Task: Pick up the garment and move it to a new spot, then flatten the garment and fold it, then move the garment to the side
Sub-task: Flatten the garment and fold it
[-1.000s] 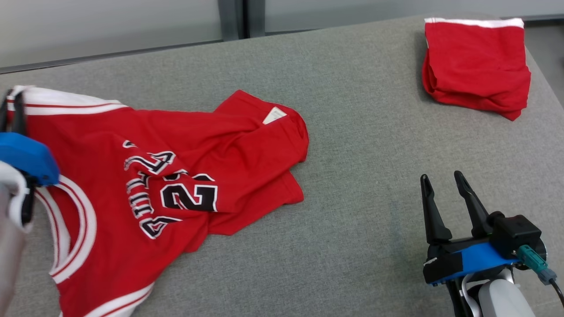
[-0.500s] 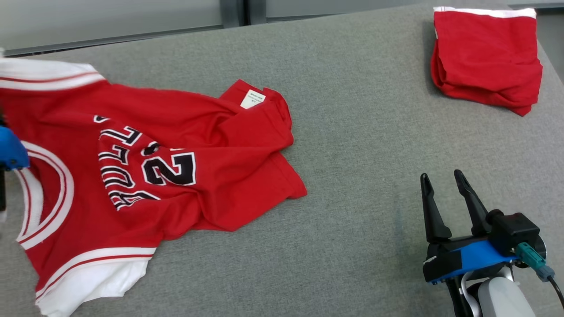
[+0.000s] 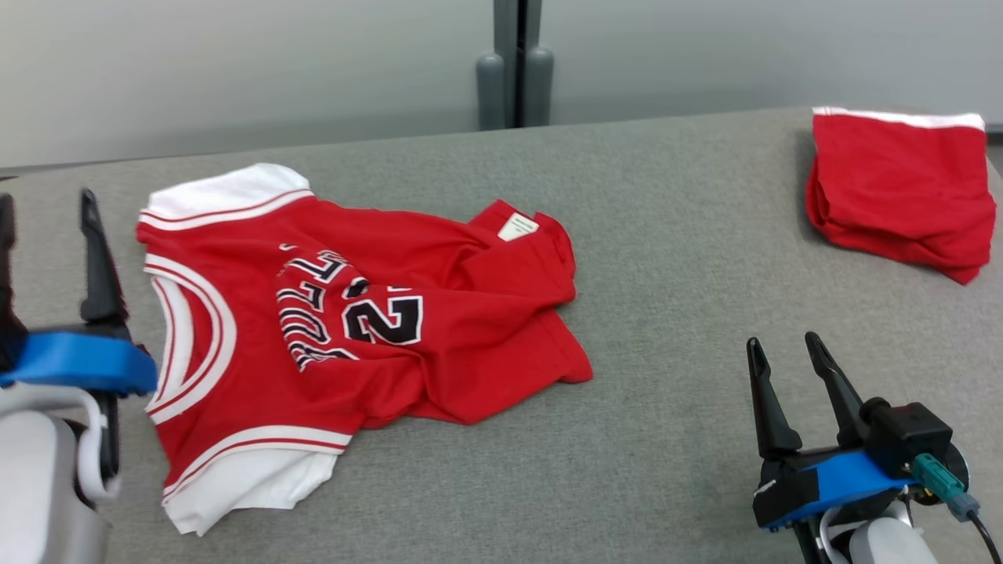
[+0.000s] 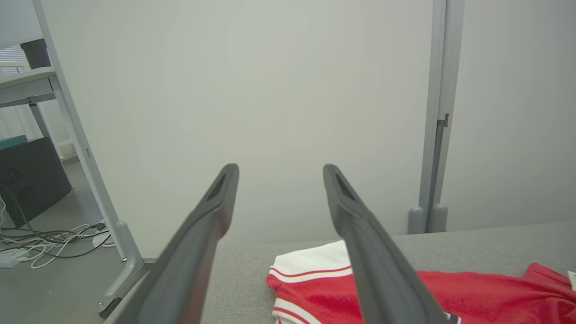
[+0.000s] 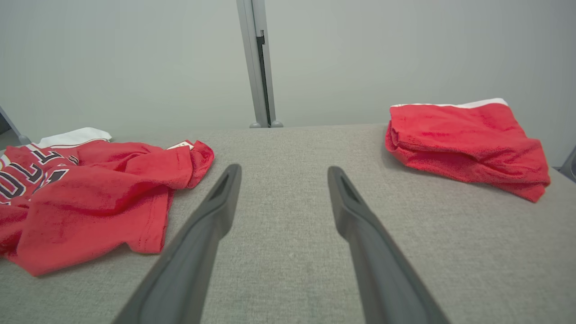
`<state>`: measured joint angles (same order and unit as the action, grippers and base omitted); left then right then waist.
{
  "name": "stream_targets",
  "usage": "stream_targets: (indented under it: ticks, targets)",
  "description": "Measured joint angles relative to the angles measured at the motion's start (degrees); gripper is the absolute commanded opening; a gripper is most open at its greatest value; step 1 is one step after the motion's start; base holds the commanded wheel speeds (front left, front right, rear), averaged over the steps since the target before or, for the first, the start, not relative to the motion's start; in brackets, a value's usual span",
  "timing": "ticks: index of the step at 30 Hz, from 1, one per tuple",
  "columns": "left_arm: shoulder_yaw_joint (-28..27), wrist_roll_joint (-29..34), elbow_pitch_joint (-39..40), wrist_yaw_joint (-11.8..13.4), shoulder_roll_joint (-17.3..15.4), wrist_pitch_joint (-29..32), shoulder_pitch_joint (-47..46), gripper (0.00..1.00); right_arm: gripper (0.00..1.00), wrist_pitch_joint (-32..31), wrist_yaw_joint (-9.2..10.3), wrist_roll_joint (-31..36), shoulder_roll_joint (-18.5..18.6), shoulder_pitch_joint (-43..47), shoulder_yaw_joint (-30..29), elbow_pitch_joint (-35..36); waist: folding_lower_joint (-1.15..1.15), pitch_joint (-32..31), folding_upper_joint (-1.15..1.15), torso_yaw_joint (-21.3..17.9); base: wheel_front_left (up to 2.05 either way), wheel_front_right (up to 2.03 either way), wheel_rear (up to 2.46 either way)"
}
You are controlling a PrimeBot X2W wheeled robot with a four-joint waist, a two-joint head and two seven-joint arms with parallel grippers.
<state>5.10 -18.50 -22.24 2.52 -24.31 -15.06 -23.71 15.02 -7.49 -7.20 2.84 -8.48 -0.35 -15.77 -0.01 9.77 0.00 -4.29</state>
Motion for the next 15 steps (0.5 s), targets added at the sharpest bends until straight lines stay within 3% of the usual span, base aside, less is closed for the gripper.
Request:
stream_targets:
  ticks: [6,15]
  targets:
    - [-3.2,4.1,8.0,-1.1,5.4,0.0,8.8,1.00,1.00,0.0,0.01,-0.7,0.0,1.8,-0.2,-0.4,0.00,-2.8,0.00,2.8,0.00,0.00,0.00]
    - [-7.6,8.6,13.1,-1.7,12.8,0.0,19.3,1.00,1.00,0.0,0.01,-1.5,0.0,3.8,-0.2,-0.7,0.00,-4.8,0.00,6.4,0.00,0.00,0.00]
